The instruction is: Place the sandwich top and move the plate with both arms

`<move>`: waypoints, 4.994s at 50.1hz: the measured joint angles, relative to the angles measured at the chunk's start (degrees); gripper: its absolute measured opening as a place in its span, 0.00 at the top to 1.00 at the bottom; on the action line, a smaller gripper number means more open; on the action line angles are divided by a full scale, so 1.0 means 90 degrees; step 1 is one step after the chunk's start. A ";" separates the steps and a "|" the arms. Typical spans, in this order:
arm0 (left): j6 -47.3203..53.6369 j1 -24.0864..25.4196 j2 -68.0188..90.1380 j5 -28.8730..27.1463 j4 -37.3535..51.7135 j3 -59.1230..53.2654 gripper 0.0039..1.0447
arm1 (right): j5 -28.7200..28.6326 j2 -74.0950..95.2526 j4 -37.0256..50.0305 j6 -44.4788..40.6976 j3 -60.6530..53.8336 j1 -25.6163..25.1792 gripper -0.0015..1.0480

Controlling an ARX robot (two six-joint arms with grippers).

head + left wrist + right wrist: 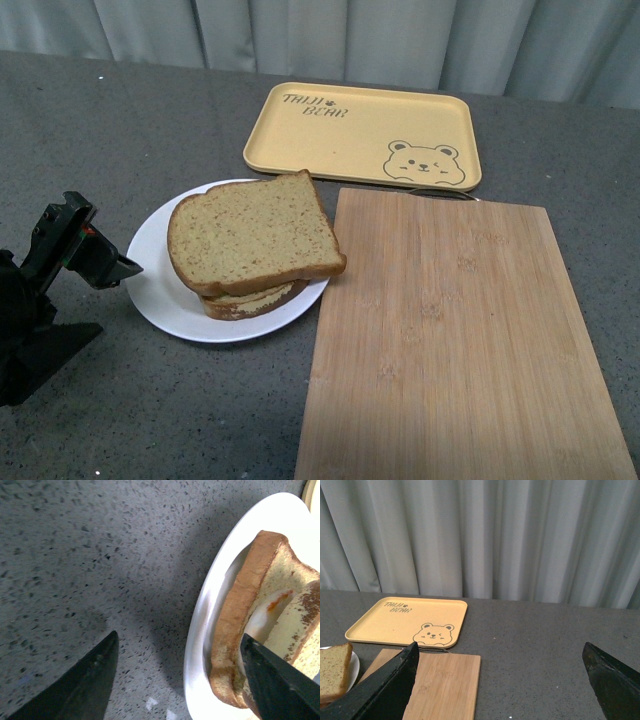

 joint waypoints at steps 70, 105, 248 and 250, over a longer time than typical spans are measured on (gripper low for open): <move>-0.2327 -0.0801 0.1326 0.0942 0.2540 0.1875 0.97 | 0.0000 0.0000 0.0000 0.0000 0.0000 0.0000 0.09; -0.2696 -0.1600 0.3643 0.0420 -0.0316 0.6487 0.97 | 0.0000 0.0000 0.0000 0.0000 0.0000 0.0000 0.09; 0.6037 0.0389 -0.9561 -0.1362 -0.1328 -0.3024 0.97 | 0.0000 0.0000 0.0000 0.0000 0.0000 0.0000 0.09; 0.6037 0.0389 -0.9663 -0.1362 -0.1423 -0.3024 0.97 | 0.0000 0.0000 0.0000 0.0000 0.0000 0.0000 0.09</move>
